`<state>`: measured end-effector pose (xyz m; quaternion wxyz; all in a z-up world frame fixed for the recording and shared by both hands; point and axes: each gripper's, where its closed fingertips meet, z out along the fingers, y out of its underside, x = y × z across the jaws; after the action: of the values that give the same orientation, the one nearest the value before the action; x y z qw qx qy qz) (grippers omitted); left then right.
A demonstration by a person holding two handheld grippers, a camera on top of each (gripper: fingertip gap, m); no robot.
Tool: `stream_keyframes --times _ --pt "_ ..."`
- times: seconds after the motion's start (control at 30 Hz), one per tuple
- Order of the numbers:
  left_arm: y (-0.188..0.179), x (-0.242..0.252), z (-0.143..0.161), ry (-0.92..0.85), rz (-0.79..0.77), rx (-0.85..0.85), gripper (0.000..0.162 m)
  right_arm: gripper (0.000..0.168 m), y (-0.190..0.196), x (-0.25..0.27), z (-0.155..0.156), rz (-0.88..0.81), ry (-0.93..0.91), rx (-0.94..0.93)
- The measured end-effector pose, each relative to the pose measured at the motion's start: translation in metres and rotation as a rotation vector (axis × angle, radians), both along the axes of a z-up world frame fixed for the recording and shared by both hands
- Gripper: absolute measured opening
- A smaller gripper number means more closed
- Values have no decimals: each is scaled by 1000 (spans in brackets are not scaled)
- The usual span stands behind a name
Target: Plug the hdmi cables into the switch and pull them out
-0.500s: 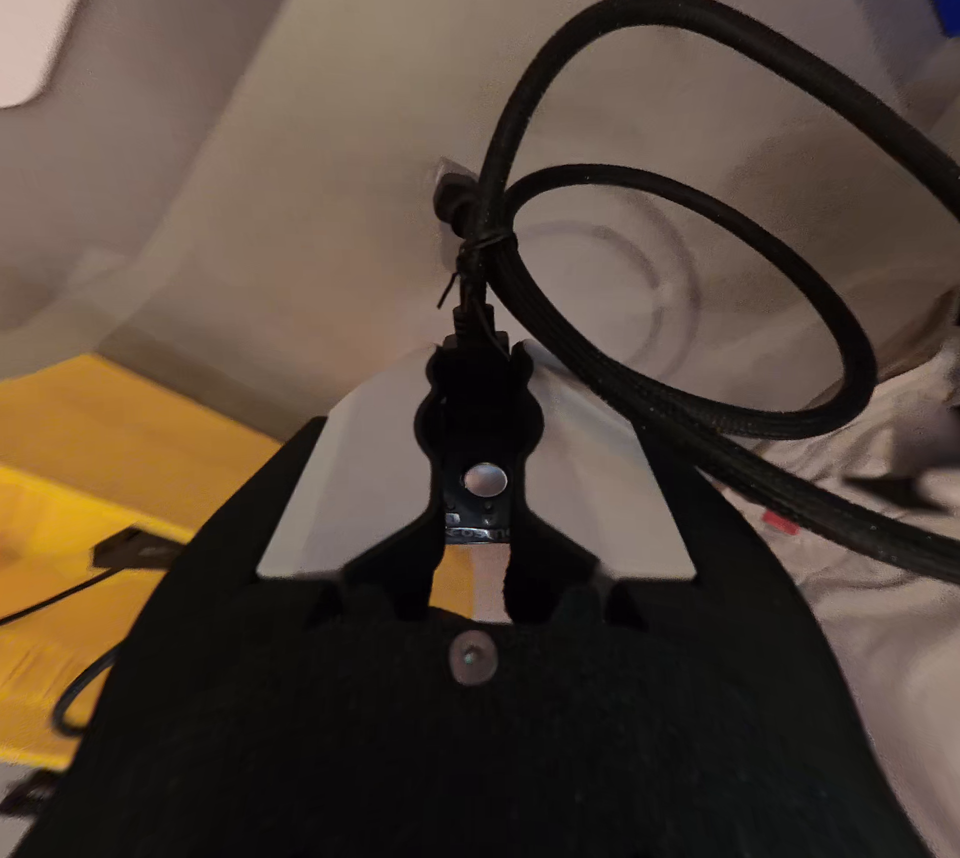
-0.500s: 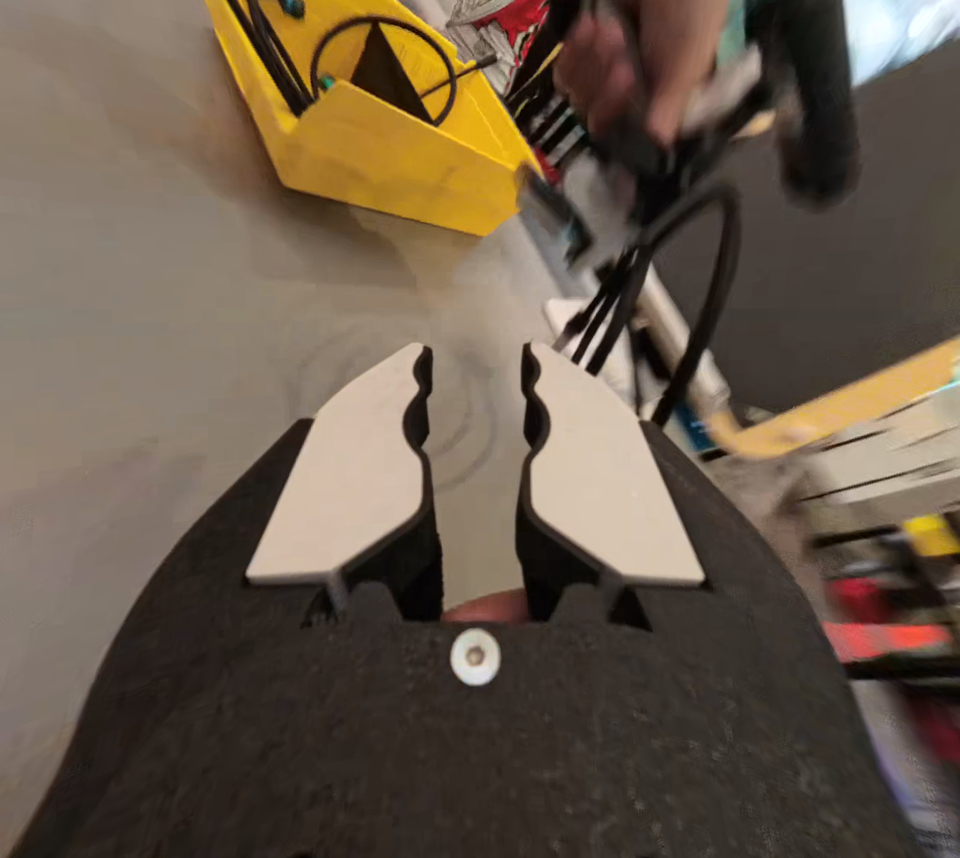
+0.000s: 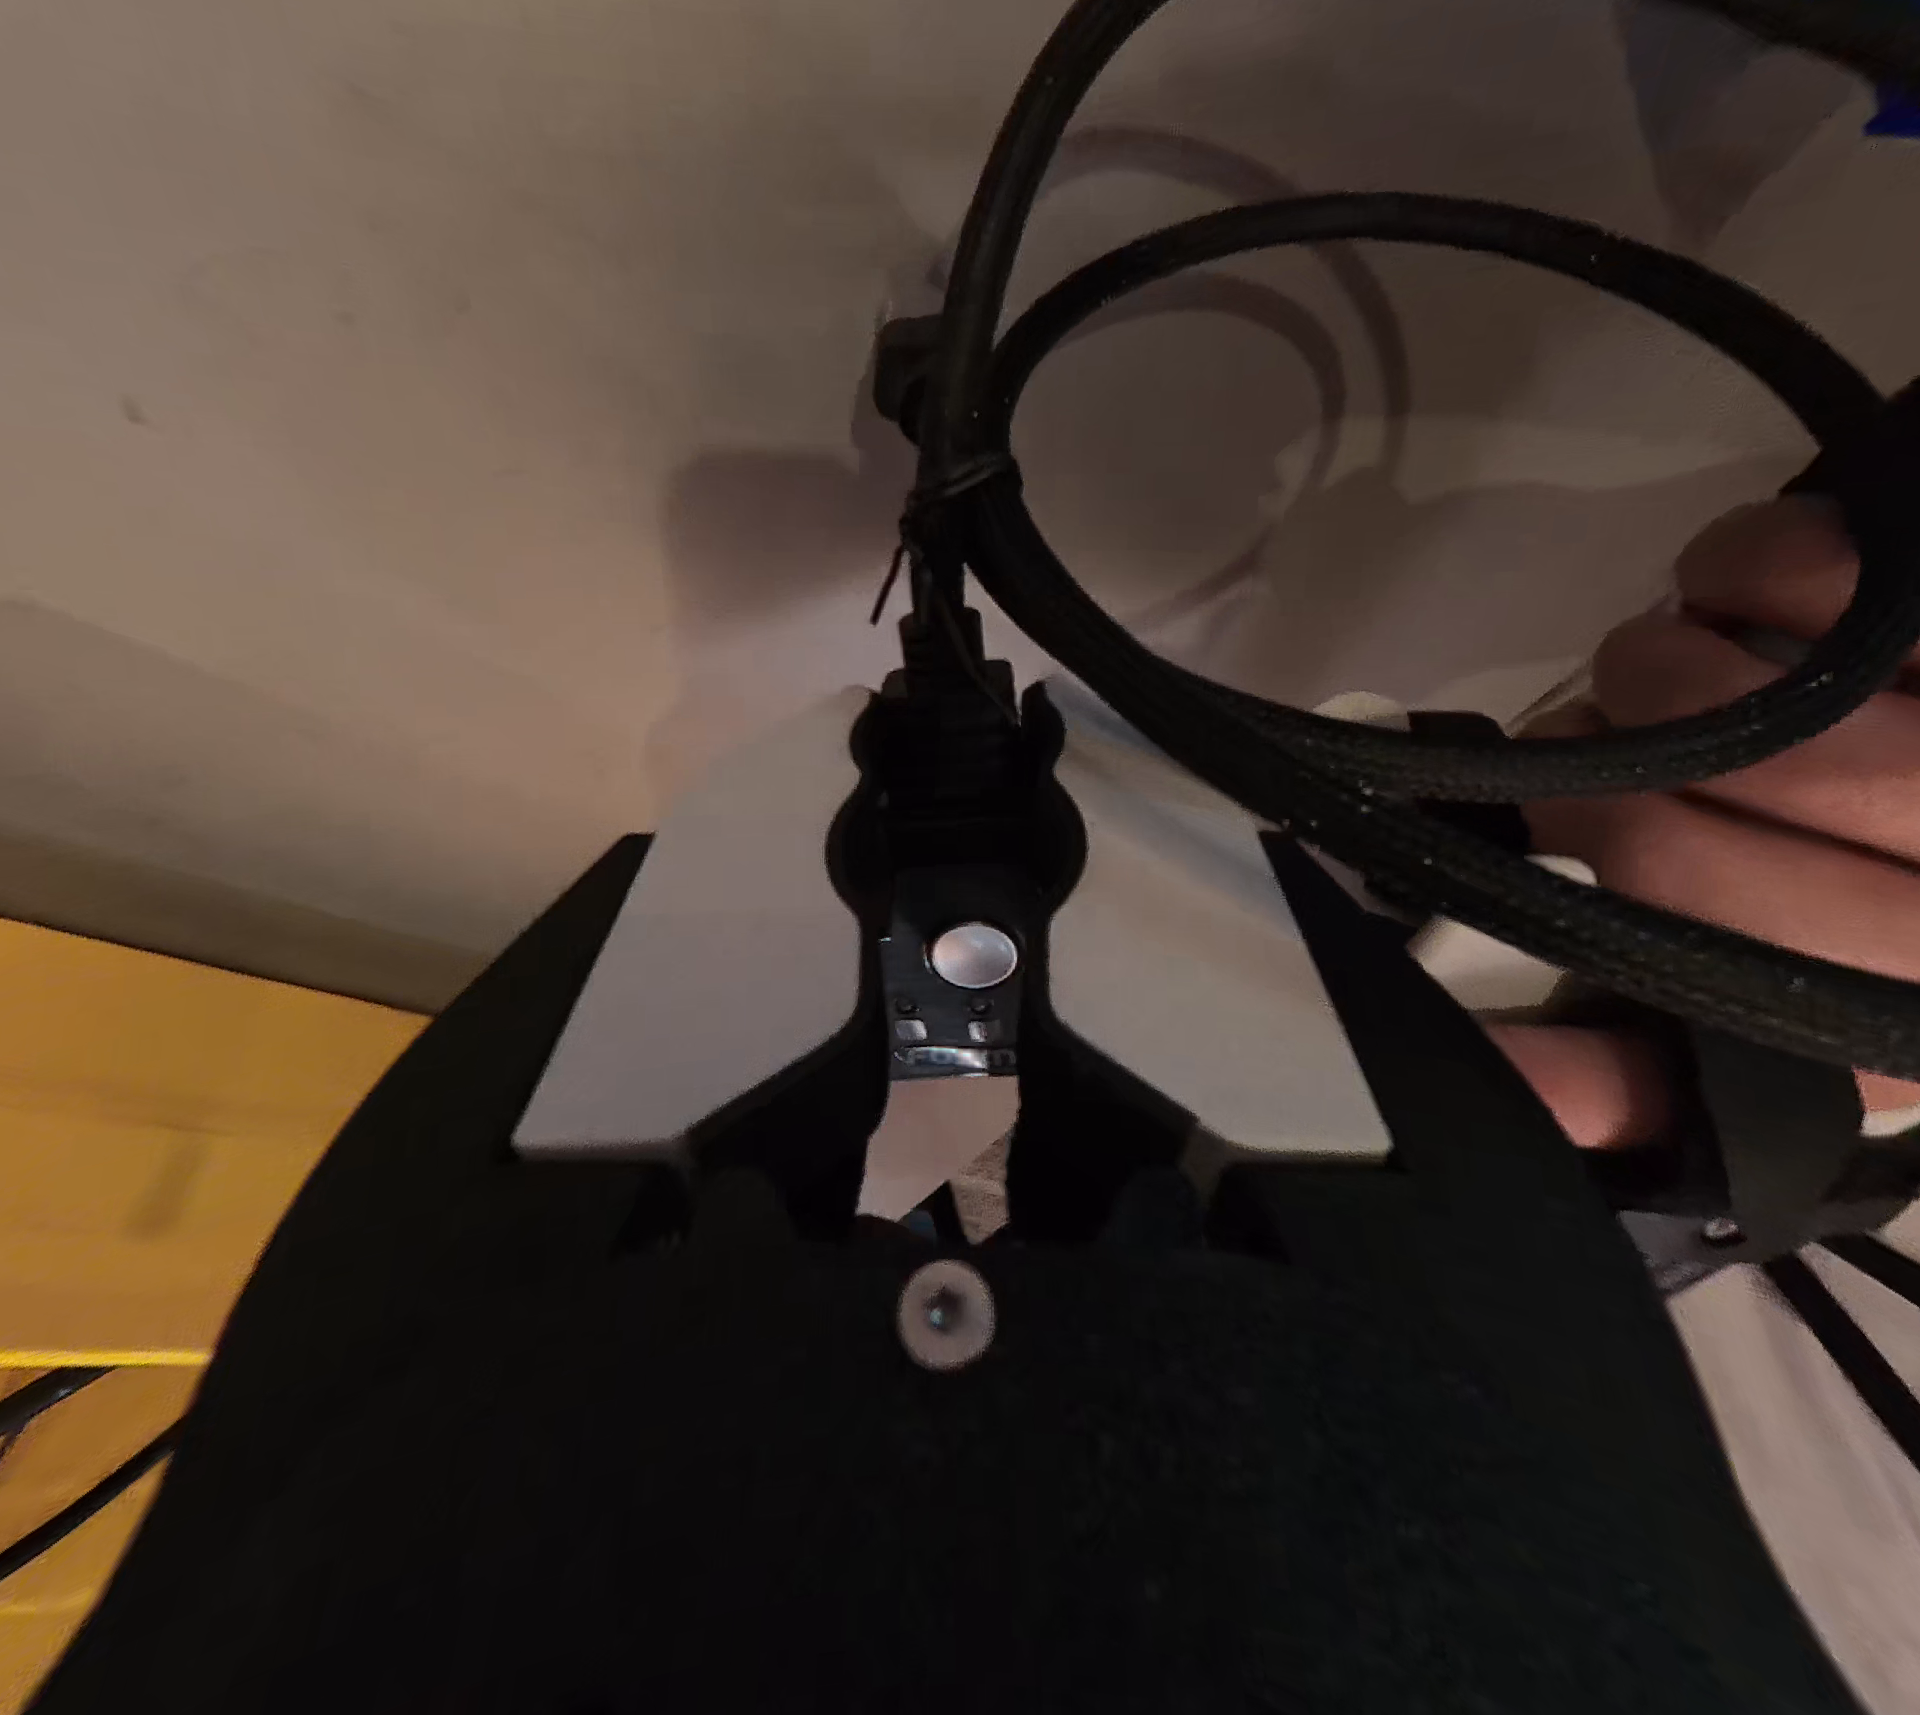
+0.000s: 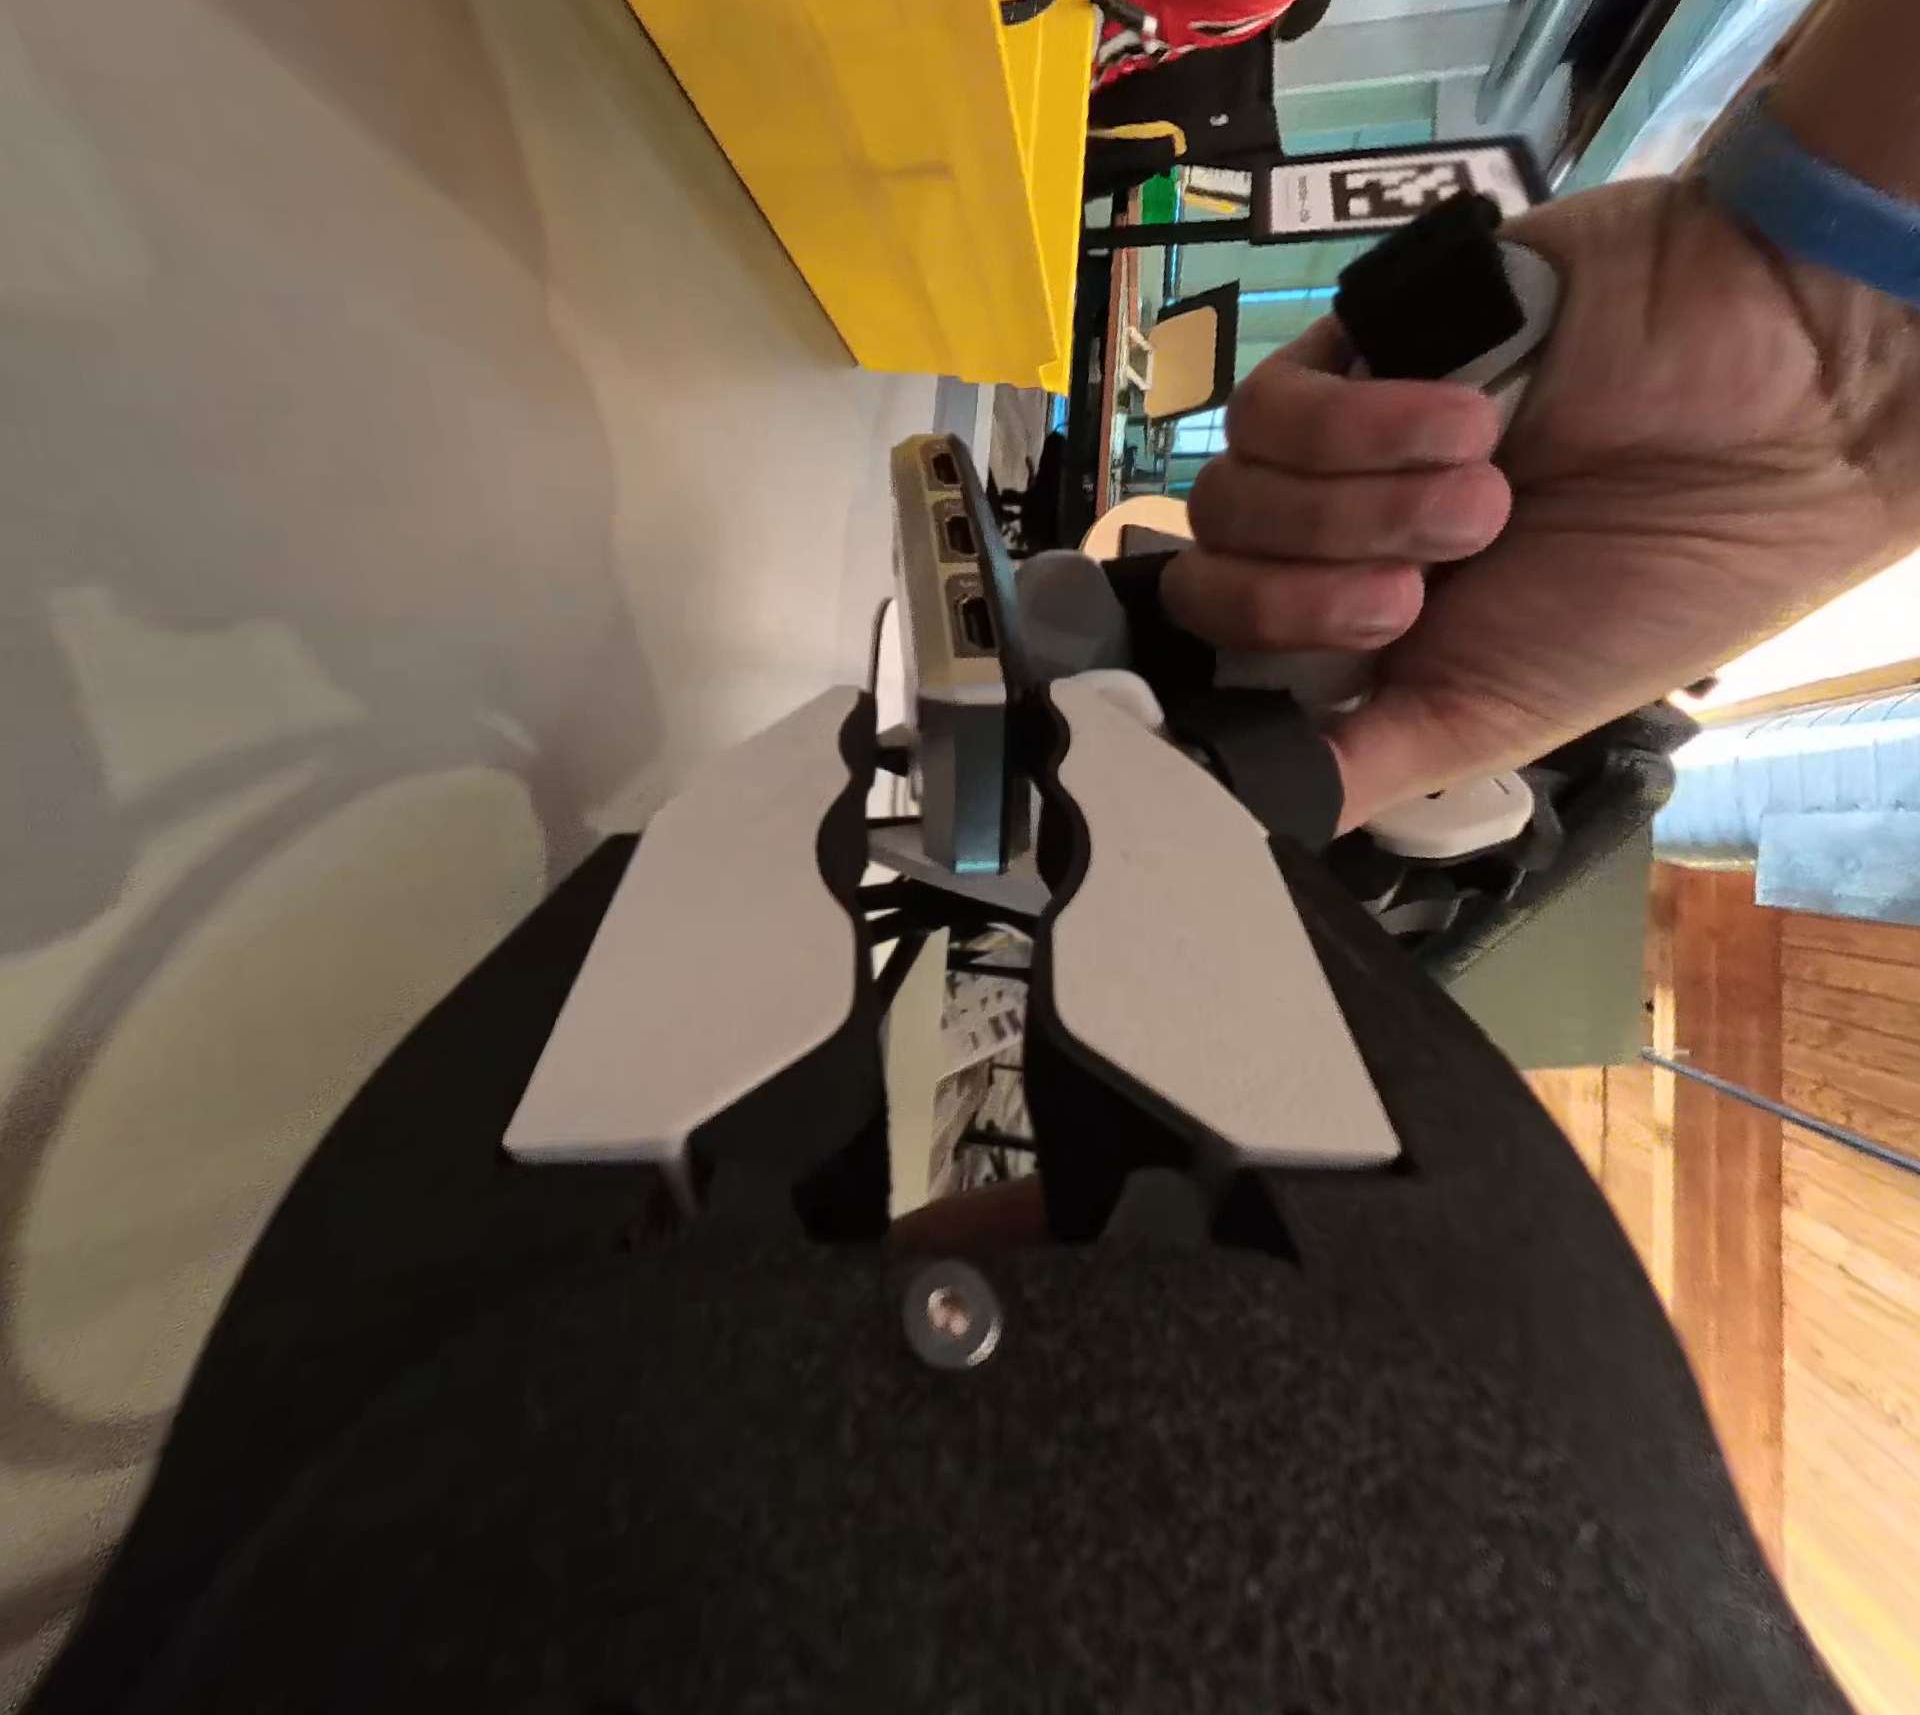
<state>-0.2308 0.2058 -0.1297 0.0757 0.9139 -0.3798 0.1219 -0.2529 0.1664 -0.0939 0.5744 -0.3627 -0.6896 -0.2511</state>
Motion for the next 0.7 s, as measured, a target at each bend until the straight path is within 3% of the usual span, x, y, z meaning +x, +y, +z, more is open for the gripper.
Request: stream_keyframes --times 0.23,0.33,0.43,0.57,0.63,0.7 --pt "5 -12 9 -47 51 42 26 19 2 -6 1 120 20 52" --pt "36 -35 44 -103 94 203 38 19 5 -4 -9 130 50 16" --pt "51 -53 100 -337 193 388 37 19 9 1 -13 111 85 15" --pt "-20 -73 146 -644 188 611 37 19 20 1 -6 93 176 -17" --pt "-76 -85 135 -765 220 730 37 19 28 0 -6 86 205 -24" --pt "-127 -93 98 -842 317 796 34 19 36 0 -10 73 252 -53"
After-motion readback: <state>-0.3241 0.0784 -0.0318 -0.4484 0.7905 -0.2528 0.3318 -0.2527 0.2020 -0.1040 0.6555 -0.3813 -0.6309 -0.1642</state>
